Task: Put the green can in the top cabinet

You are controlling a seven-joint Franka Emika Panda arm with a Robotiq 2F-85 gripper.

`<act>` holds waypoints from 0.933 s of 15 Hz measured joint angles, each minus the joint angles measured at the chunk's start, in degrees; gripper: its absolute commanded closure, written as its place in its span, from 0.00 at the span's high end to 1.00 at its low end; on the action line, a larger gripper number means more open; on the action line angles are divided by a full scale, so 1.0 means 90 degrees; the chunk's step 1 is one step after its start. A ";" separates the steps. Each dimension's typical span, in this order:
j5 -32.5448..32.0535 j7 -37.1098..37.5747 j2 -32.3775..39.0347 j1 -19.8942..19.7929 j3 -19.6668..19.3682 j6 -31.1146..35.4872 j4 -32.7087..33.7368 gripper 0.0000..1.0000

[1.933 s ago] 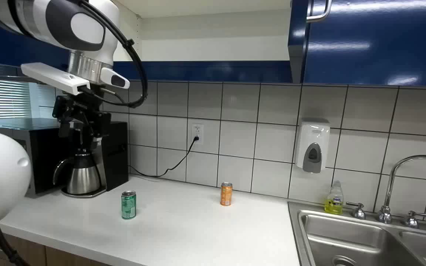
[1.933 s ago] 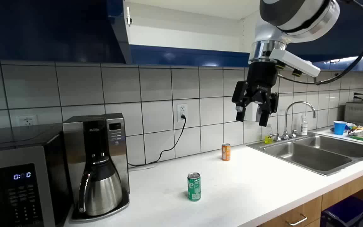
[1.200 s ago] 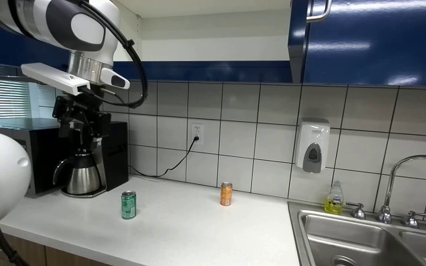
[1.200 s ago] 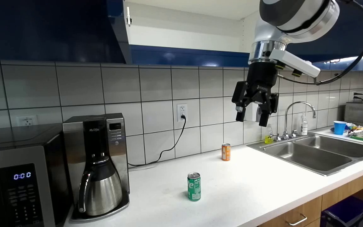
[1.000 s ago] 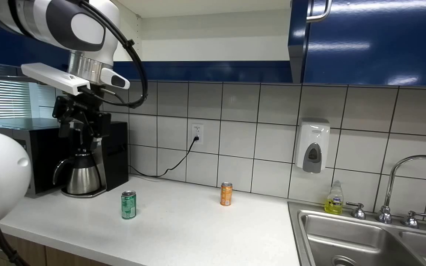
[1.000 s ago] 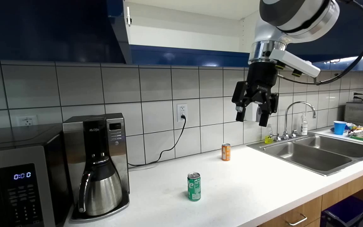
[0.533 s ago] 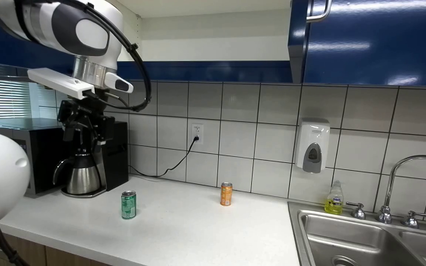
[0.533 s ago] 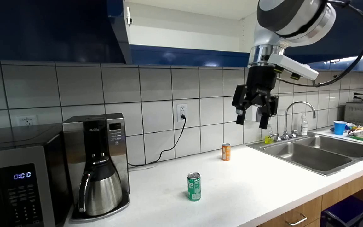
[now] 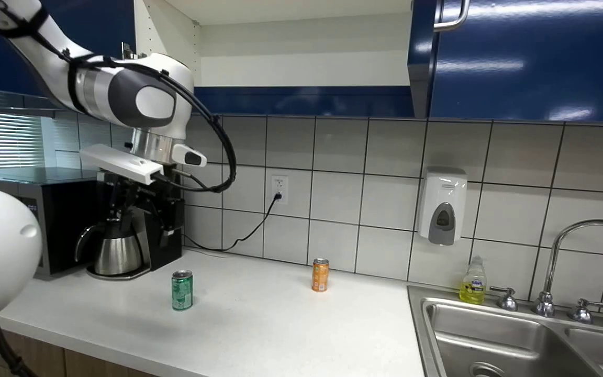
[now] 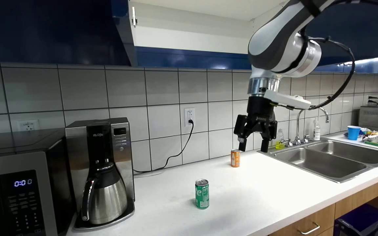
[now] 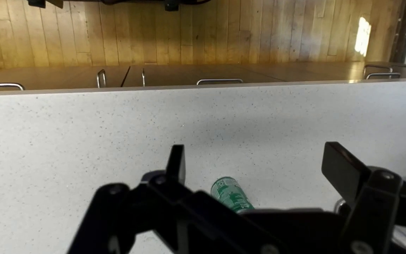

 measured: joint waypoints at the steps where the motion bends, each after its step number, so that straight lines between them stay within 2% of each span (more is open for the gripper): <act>1: 0.0000 -0.0081 0.0265 0.0002 0.0000 0.0223 0.0002 1.00; 7: -0.0006 -0.0518 0.1889 0.0045 0.0035 0.1581 0.0123 1.00; 14: -0.0353 -0.0526 0.3462 0.0050 0.0332 0.2845 0.0602 1.00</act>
